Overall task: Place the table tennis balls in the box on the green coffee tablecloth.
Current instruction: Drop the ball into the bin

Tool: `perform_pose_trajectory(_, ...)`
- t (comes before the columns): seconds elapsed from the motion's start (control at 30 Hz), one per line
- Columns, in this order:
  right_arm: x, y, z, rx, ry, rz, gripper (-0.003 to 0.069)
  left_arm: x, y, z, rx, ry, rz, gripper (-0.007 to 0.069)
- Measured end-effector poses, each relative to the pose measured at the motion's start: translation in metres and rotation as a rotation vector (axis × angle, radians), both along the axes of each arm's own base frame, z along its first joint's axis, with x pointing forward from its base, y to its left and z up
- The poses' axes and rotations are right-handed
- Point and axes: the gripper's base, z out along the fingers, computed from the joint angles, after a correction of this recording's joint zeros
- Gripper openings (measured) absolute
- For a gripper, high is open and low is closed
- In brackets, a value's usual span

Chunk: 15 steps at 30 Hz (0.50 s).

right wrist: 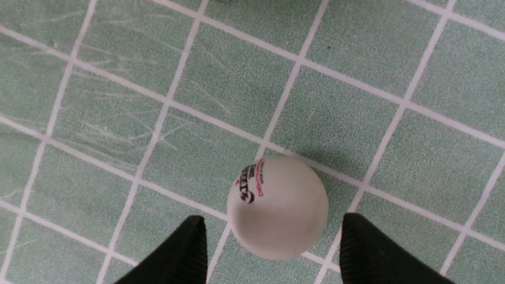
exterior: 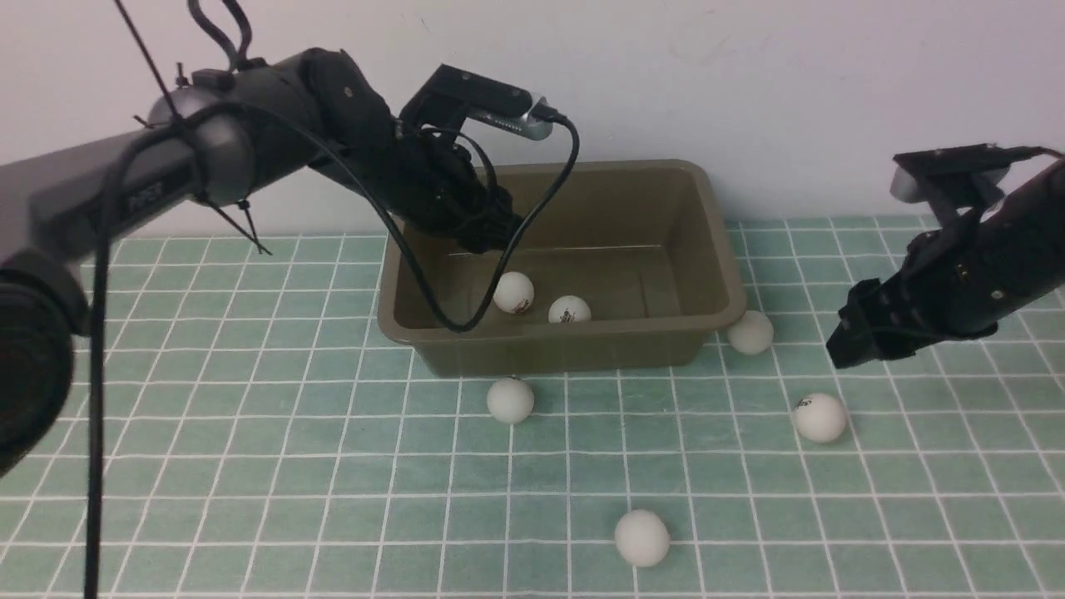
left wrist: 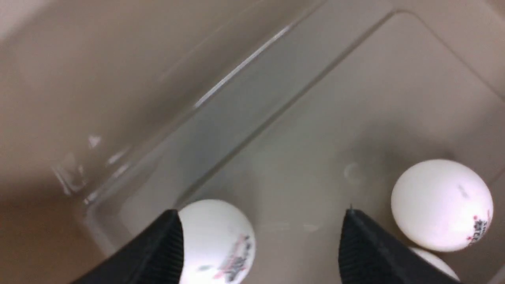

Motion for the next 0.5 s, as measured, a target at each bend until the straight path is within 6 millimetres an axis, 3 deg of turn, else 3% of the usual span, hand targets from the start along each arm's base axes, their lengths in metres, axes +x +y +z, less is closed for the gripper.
perform_pose_trajectory(0.13, 0.003, 0.0, -0.008, -0.003, 0.004, -0.002, 0.0412, 0.004, -0.002, 0.018, -0.007, -0.023, -0.024, 0.0479)
perform_pose_trajectory(0.27, 0.006, 0.001, -0.021, -0.008, 0.022, -0.005, 0.0409, 0.004, -0.004, 0.049, 0.011, -0.018, -0.069, 0.0479)
perform_pose_trajectory(0.4, 0.008, 0.001, -0.028, -0.008, 0.039, -0.016, 0.036, -0.008, 0.005, 0.096, 0.057, 0.024, -0.066, 0.0459)
perform_pose_trajectory(0.5, 0.006, 0.001, -0.029, -0.01, 0.057, -0.013, 0.036, -0.025, 0.023, 0.141, 0.094, 0.027, -0.022, 0.0394)
